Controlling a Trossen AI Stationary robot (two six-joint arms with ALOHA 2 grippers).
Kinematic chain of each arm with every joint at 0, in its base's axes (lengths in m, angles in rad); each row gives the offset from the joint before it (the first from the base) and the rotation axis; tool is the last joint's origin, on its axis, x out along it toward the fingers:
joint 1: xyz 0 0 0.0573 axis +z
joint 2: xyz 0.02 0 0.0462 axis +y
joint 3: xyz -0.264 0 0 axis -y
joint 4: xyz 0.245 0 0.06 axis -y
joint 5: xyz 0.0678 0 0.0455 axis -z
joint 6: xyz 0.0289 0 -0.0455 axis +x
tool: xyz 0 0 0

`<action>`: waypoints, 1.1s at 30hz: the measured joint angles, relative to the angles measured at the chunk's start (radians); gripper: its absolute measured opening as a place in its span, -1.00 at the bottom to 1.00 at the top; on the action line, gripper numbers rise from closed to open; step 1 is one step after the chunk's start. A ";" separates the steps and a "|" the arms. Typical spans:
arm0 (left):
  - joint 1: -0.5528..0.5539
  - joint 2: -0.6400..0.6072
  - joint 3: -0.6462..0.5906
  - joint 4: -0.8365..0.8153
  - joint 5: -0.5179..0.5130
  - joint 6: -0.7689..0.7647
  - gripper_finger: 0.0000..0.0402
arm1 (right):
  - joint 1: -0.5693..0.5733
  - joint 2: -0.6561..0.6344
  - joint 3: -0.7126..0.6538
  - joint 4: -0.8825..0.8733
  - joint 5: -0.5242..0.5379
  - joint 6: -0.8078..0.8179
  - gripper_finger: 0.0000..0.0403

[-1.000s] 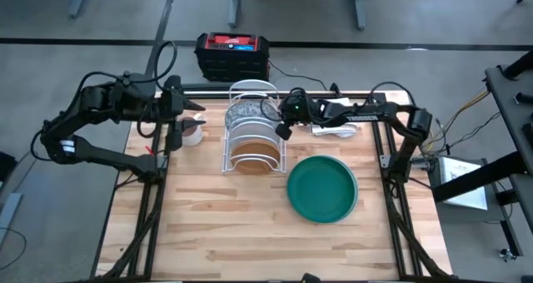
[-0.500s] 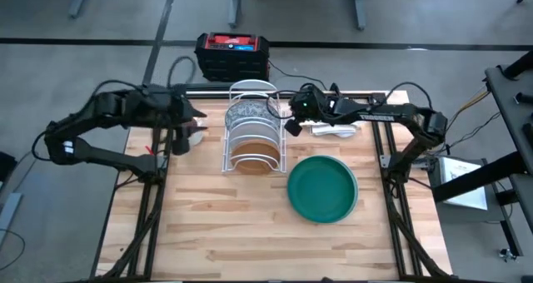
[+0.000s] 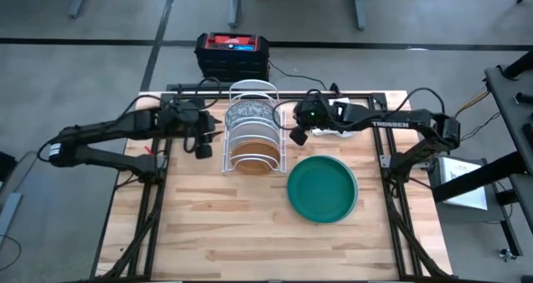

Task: Sort dishes
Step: Put the blue patterned plate in the dish rack

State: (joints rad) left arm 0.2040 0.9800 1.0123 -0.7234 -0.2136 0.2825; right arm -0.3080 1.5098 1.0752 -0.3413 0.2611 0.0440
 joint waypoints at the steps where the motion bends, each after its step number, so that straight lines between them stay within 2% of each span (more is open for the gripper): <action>1: 0.009 0.002 -0.016 0.022 -0.004 0.001 -0.33 | 0.006 0.000 0.000 -0.003 0.000 0.005 -0.97; 9: 0.129 0.029 -0.074 0.081 -0.013 0.022 -0.95 | 0.041 0.000 -0.003 -0.022 0.001 0.026 -0.97; 20: 0.296 0.093 -0.248 0.429 -0.013 0.112 -1.00 | 0.049 0.002 -0.017 -0.022 0.003 0.037 -0.97; 30: 0.343 0.140 -0.313 0.485 -0.001 0.122 -1.00 | 0.049 0.002 -0.054 -0.021 0.003 0.068 -0.97; 33: 0.342 0.165 -0.321 0.504 0.034 0.119 -1.00 | 0.049 0.002 -0.064 -0.021 0.003 0.079 -0.97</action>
State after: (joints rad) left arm 0.5461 1.1446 0.6910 -0.2189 -0.1792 0.4011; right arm -0.2592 1.5120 1.0110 -0.3622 0.2642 0.1232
